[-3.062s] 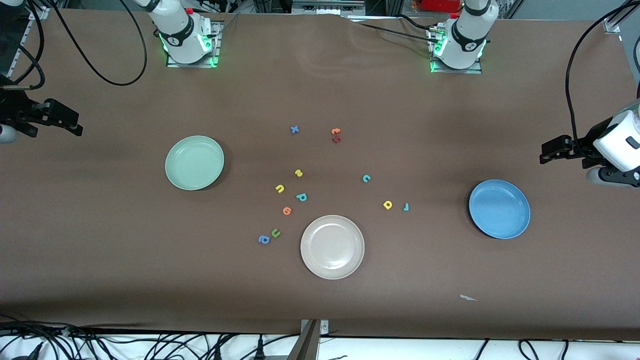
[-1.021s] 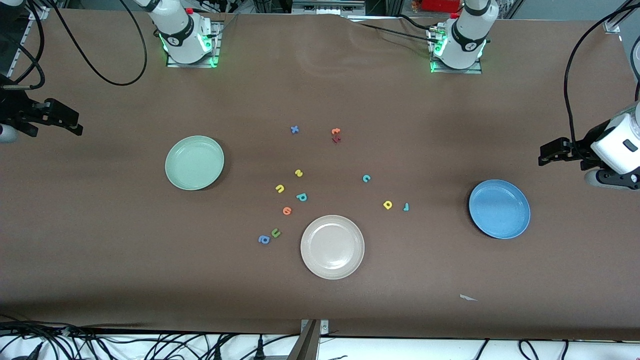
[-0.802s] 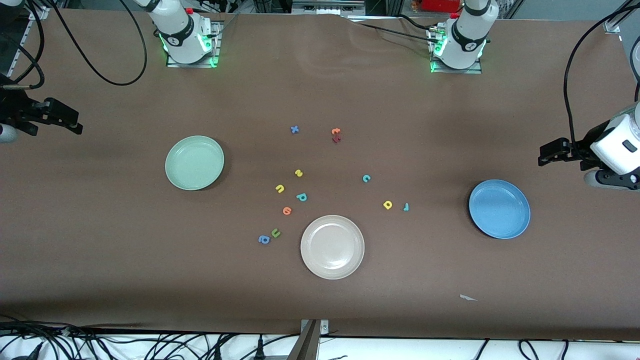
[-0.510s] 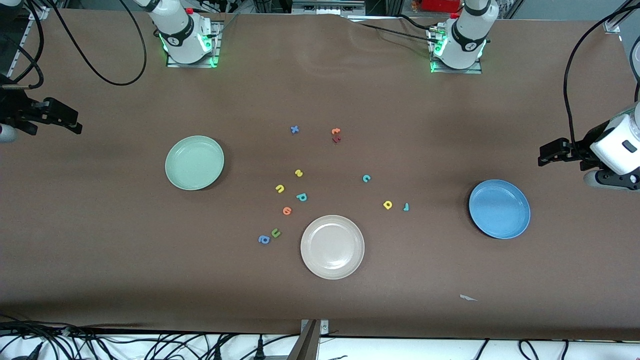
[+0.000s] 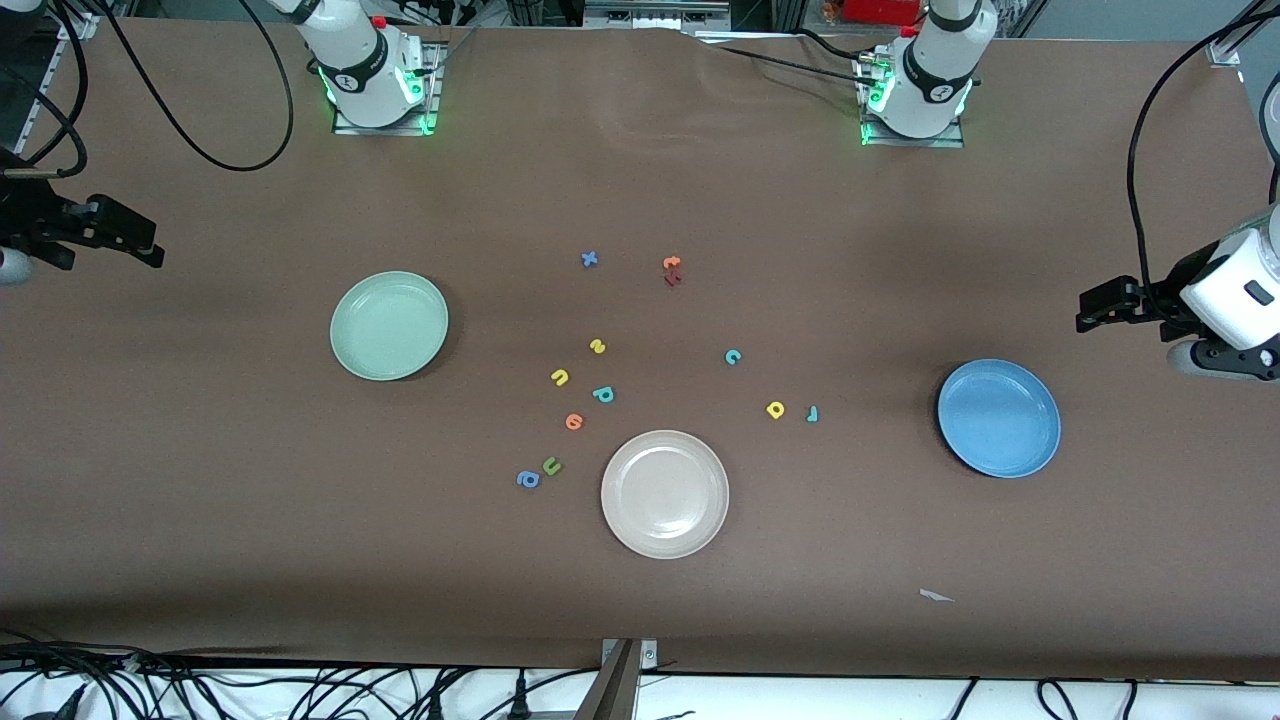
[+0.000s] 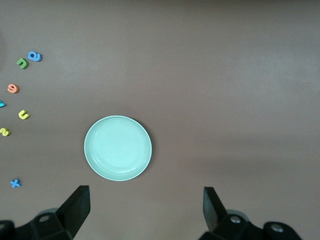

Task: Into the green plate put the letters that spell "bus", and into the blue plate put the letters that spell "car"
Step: 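Grasp cyan r with the left gripper while the right gripper grasps yellow u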

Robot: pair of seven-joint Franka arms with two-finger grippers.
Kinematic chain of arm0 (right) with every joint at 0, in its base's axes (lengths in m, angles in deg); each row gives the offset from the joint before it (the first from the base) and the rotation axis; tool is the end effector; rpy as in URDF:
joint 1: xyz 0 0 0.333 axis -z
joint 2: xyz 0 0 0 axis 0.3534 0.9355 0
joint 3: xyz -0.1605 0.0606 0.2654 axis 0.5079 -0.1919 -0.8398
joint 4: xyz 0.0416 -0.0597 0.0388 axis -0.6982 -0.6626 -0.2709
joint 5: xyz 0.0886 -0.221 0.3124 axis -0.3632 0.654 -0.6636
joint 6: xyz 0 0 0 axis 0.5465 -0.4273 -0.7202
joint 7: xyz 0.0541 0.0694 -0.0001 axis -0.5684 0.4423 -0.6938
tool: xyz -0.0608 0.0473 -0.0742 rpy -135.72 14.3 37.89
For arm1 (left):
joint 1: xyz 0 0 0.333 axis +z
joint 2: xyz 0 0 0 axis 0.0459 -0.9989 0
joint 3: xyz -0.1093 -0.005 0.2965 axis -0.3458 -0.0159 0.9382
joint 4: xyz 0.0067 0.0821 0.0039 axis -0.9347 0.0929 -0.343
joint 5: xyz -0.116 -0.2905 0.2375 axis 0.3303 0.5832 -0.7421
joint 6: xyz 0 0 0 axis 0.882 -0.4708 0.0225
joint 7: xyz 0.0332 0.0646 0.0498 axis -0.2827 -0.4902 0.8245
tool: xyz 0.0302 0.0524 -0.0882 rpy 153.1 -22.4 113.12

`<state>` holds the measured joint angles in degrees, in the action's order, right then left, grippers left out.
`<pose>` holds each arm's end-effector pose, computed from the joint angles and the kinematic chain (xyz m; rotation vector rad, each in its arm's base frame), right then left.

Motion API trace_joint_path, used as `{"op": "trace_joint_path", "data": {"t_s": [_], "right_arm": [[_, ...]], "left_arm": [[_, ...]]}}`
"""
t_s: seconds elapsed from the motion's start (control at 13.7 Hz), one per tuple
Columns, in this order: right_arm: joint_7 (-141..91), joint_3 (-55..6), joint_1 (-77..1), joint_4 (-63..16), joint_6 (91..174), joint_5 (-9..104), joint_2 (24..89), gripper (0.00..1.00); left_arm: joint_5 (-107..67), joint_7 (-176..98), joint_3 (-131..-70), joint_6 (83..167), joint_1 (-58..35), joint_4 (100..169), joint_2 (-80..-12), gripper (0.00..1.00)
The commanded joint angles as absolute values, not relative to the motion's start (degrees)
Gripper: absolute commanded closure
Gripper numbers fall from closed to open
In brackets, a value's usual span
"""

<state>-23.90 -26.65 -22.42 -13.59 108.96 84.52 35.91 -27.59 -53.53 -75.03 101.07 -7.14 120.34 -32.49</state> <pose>0.5731 -0.0148 0.6038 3.1370 0.0652 -0.0105 0.6185 0.0193 0.5429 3.1338 -0.1496 -0.1124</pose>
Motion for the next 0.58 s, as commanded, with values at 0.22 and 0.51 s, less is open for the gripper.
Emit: {"op": "trace_joint_path", "data": {"t_s": [0.22,0.51], "right_arm": [[-23.8,-26.7,-22.1,-12.3,107.7,83.8,36.0,0.00],[-24.1,-26.7,-22.1,-12.3,107.3,83.9,35.9,0.00]], "left_arm": [[-27.3,-53.9,-75.3,101.5,-6.8,120.4,-32.4,0.00],[-27.3,-53.9,-75.2,101.5,-6.8,120.4,-32.5,0.00]]}}
